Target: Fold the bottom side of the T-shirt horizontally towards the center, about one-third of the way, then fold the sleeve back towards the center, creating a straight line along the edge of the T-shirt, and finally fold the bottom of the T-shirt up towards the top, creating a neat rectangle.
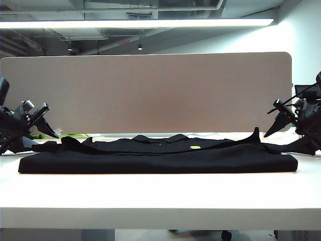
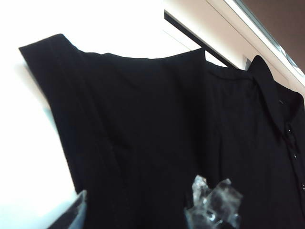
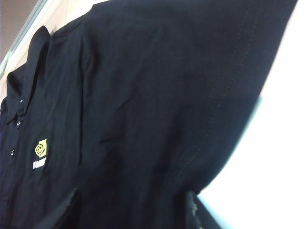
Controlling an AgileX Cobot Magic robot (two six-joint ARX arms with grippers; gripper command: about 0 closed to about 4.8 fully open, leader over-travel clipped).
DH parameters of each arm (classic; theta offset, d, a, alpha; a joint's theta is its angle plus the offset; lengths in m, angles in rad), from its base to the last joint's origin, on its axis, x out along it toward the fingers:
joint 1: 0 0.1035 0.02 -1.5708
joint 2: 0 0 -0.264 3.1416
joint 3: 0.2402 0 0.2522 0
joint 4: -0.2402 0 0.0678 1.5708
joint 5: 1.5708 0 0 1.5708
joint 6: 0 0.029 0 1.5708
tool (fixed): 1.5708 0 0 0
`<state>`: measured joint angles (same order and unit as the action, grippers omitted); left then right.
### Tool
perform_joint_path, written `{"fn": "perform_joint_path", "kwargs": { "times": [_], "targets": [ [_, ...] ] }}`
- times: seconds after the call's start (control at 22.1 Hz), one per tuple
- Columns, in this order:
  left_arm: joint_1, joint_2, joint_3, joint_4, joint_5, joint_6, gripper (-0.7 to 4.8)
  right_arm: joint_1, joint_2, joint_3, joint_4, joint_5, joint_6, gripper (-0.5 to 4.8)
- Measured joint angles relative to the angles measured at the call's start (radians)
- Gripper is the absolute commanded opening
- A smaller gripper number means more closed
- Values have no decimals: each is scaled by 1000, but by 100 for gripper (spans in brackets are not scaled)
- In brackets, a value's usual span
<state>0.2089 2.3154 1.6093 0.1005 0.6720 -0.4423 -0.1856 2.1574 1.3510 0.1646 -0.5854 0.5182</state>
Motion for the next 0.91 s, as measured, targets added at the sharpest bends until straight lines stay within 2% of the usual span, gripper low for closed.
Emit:
{"fn": "perform_joint_path", "kwargs": {
  "times": [0.09, 0.36, 0.45, 0.5, 0.54, 0.59, 0.68, 0.72, 0.77, 0.91],
  "targets": [
    [0, 0, 0, 0, 5, 0, 246, 4, 0, 0, 0, 2, 1, 249],
    [0, 0, 0, 0, 8, 1, 246, 23, 0, 0, -5, 45, -6, 239],
    [0, 0, 0, 0, 8, 2, 239, 26, 3, 2, -2, 54, -6, 165],
    [0, 0, 0, 0, 9, 2, 219, 27, 4, 3, -2, 58, -7, 107],
    [0, 0, 0, -1, 11, 7, 184, 31, 6, 4, -3, 67, -13, 89],
    [0, 0, 0, -2, 13, 10, 127, 31, 6, 4, -3, 68, -14, 68],
    [0, 0, 0, -7, 19, 19, 73, 31, 6, 4, -3, 69, -14, 6],
    [1, 0, 0, -8, 29, 21, 56, 31, 6, 4, -3, 69, -14, -5],
    [2, 0, 0, -8, 39, 21, 2, 30, 6, 4, -3, 69, -15, -5],
    [9, 0, 0, -9, 80, 22, -6, 29, 7, 4, -2, 69, -15, -5]
  ]
}}
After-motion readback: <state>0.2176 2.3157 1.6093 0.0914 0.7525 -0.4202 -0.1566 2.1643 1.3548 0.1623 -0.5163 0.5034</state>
